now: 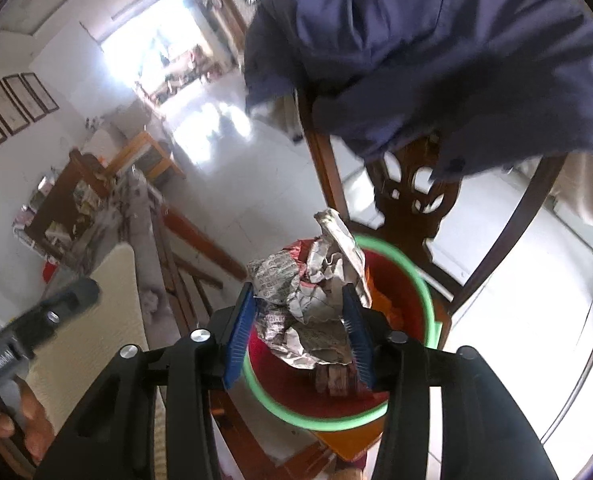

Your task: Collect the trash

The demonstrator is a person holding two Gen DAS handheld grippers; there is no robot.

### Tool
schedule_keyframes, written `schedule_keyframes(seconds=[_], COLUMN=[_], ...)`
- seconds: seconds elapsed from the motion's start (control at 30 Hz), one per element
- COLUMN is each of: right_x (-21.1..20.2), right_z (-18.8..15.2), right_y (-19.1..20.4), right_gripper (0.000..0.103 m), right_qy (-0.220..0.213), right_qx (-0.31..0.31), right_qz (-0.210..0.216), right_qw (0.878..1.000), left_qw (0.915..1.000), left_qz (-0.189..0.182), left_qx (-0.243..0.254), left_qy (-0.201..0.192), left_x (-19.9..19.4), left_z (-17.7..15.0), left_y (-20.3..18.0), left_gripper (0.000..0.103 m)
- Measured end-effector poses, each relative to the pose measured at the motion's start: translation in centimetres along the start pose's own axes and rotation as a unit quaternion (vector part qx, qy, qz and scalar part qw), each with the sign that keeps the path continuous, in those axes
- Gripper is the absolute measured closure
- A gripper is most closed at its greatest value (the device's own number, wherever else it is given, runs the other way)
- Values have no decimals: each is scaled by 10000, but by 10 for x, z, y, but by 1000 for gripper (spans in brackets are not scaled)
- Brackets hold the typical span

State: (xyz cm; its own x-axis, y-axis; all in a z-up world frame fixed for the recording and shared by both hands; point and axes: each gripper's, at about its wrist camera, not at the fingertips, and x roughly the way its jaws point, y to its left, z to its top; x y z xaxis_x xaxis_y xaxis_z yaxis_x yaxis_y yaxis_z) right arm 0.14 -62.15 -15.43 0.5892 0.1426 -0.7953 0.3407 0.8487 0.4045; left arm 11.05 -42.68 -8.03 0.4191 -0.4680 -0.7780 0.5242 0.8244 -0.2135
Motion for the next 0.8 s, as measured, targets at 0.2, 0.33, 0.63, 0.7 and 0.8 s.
schedule_keyframes(seconds=[0.2, 0.33, 0.63, 0.7, 0.8], right_x=[5, -6, -54, -69, -97], right_z=[-6, -5, -11, -17, -31], right_y=[-2, 12, 87, 106, 142], right_gripper=[31, 26, 15, 7, 7], right_qy=[-14, -225, -1340, -1724, -2526], right_qx=[242, 110, -668, -826, -993], right_qz=[-7, -31, 101, 136, 50], right_qw=[9997, 9997, 9887, 9815, 9625], left_qw=[9994, 9970, 9847, 9814, 9750], left_qz=[117, 262, 725, 850, 1016], left_qx=[-235, -373, -587, -619, -716], left_qy=[-238, -625, -1470, -1608, -1841], left_x=[-16, -41, -110, -126, -151], left_z=[0, 2, 0, -4, -14], left_y=[10, 19, 55, 68, 88], left_gripper=[29, 13, 5, 6, 5])
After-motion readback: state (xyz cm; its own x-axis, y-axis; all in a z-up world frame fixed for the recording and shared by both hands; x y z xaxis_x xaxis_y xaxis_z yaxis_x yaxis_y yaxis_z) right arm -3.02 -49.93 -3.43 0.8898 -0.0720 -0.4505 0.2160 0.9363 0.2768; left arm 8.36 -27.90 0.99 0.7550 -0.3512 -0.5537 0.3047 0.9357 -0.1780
